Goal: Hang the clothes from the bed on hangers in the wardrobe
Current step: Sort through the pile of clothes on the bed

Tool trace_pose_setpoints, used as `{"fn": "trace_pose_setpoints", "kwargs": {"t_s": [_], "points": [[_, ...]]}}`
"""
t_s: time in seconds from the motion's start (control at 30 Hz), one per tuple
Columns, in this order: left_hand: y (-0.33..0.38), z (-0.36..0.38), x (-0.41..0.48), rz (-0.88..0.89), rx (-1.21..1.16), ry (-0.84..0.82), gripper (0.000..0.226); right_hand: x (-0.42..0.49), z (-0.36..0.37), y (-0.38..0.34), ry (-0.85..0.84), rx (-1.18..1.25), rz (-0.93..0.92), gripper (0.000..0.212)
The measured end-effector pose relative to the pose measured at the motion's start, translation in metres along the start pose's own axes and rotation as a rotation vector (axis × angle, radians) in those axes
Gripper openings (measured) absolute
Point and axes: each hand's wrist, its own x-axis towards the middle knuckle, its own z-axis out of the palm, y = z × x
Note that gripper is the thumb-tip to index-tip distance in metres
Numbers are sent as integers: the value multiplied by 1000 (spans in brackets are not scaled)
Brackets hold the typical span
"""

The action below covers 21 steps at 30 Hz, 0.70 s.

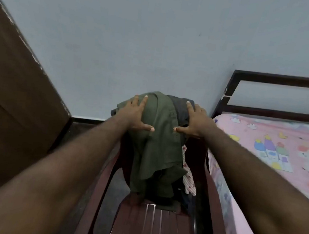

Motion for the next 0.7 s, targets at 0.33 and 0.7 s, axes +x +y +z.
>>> {"fn": "trace_pose_setpoints", "kwargs": {"t_s": [0.33, 0.7], "points": [[-10, 14, 71, -165, -114, -170, 134, 66, 10, 17, -41, 114, -10, 134], [9, 31, 97, -45, -179, -126, 123, 92, 24, -20, -154, 193, -146, 111]]}}
